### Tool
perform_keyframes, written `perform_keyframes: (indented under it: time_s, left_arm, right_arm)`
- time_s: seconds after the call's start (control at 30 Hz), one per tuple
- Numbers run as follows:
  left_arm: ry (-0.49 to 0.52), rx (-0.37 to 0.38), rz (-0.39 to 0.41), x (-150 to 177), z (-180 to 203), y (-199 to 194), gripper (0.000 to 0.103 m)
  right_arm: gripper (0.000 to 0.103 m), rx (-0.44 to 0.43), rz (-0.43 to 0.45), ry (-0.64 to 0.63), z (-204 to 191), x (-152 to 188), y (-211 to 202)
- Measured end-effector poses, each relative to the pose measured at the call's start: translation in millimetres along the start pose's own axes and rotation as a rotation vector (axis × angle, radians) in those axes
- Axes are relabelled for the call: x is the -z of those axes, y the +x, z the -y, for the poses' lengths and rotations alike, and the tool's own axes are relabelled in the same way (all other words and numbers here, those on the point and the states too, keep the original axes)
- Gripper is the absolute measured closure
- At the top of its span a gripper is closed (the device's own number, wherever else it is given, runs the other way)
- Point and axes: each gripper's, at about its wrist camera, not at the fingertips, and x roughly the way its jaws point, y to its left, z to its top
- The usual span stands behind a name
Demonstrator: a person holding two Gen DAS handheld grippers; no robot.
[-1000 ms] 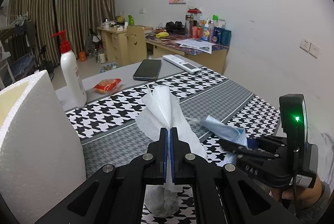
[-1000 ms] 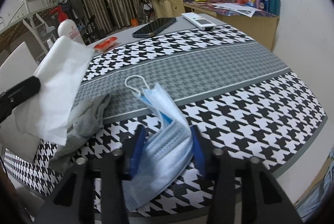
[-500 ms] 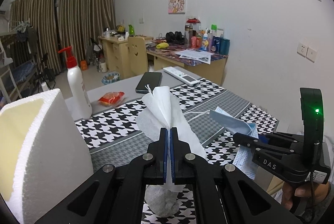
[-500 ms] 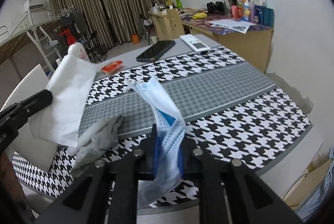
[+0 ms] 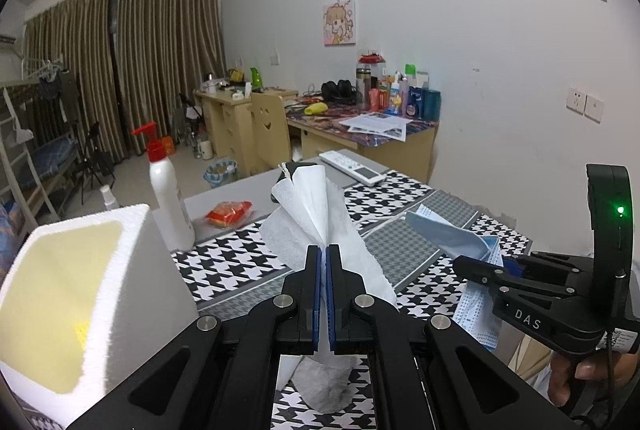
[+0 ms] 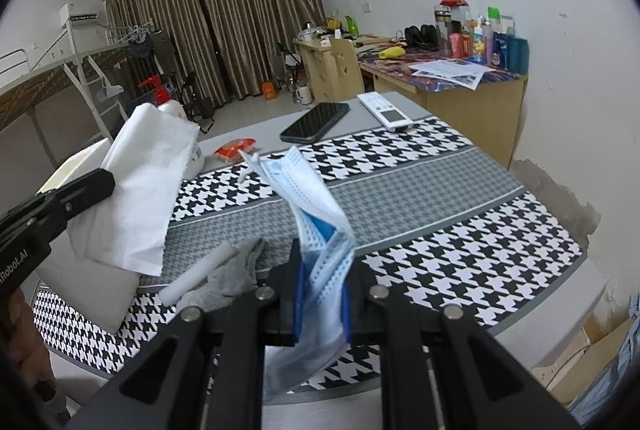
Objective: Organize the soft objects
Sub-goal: 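Carry the tissues and mask with both tools over the white foam box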
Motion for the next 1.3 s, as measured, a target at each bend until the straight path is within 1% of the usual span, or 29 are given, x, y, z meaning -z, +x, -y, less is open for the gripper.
perform_keyframes:
  time_s: [0.2,0.73,1.1,1.3]
  left_arm:
    - [-0.007,-0.020,0.034,-7,-8,-13,0.100]
    - [-0.008,-0.068,0.128,-25,-34,-49,0.100]
    - [-0.023,-0.163,0.180,-33,-59,-74,0.100]
    - [-0.042,-0.199,0.194,-35,-73,-79,0.100]
  right_arm:
    - [0.085,-0.004,0.033,-0.024,-12,-9,-11]
    - [0.085,-0.055,0.109,-0.078,-48,-29,-32]
    - [0.085,-0.149,0.184,-0.134,-87,-48,-45]
    - [0.085,-0.203,0.193,-0.162,-103,-59,-42]
